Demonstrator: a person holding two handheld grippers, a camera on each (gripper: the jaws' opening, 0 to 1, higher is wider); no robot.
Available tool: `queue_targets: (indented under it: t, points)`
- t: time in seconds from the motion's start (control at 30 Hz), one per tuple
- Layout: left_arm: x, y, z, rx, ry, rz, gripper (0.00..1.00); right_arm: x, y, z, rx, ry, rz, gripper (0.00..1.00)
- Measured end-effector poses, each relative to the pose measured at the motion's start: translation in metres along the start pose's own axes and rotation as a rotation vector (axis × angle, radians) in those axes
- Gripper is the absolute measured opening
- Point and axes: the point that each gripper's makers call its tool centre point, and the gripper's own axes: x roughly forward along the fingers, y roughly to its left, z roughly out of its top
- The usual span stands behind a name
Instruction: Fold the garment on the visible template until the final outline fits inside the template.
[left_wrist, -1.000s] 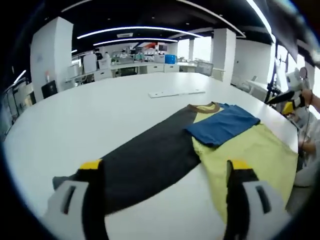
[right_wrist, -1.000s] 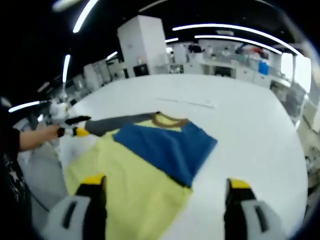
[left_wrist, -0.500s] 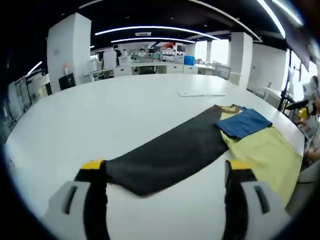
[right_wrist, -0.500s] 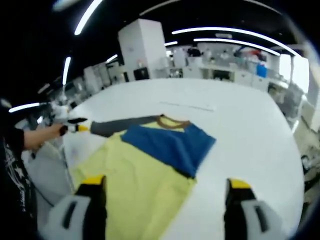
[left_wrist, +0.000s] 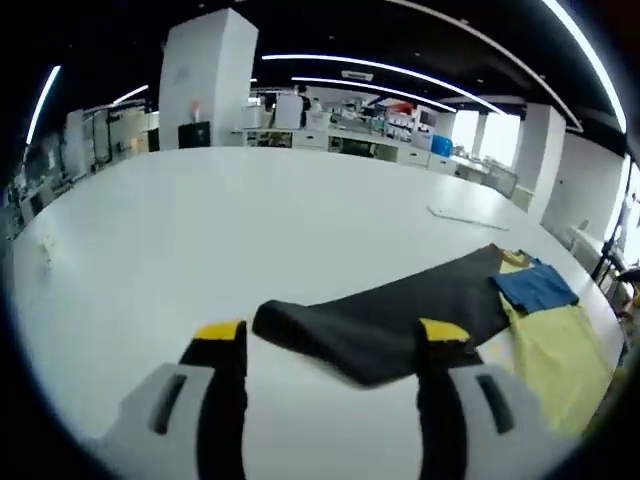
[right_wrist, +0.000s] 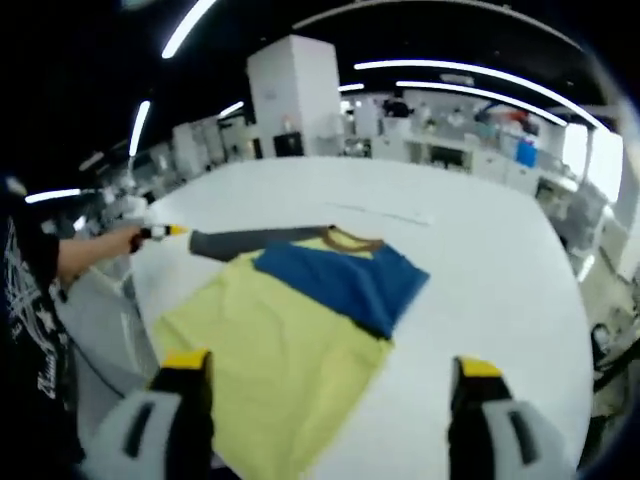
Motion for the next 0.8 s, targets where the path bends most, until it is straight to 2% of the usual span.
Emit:
queue_targets:
  t: [0.1,0.23,0.27,0.33,0.37,0.43,0.5,0.8]
  points:
    - [0.004,0.007,-0.004,0.002,0.017,0.028,0.57,-0.001,0.001,-0.003,0.014,-0.006,0.0,0.99]
    - [0.01,0.019,-0.009,-0.004,0.03,0.078,0.41,-0.002,0.003,-0.004,0.009,-0.01,0.002,0.99]
    - [0.014,0.03,-0.013,-0.02,0.055,0.122,0.37,-0.003,0.003,-0.004,0.008,-0.012,0.002,0.99]
    - [0.018,0.034,-0.021,-0.018,0.11,0.14,0.33,-0.004,0.003,-0.005,0.002,-0.017,0.002,0.99]
    - [0.02,0.037,-0.021,0.007,0.112,0.152,0.31,-0.004,0.004,-0.005,0.0,-0.018,0.002,0.99]
    - [0.025,0.04,-0.022,0.01,0.108,0.154,0.31,-0.003,0.004,-0.005,-0.006,-0.021,0.003,0.99]
    - [0.026,0.04,-0.027,0.009,0.13,0.161,0.3,-0.003,0.005,-0.006,-0.005,-0.021,0.003,0.99]
    - [0.04,0.028,-0.028,-0.04,0.13,0.129,0.26,-0.001,0.001,-0.014,0.005,0.006,-0.019,0.99]
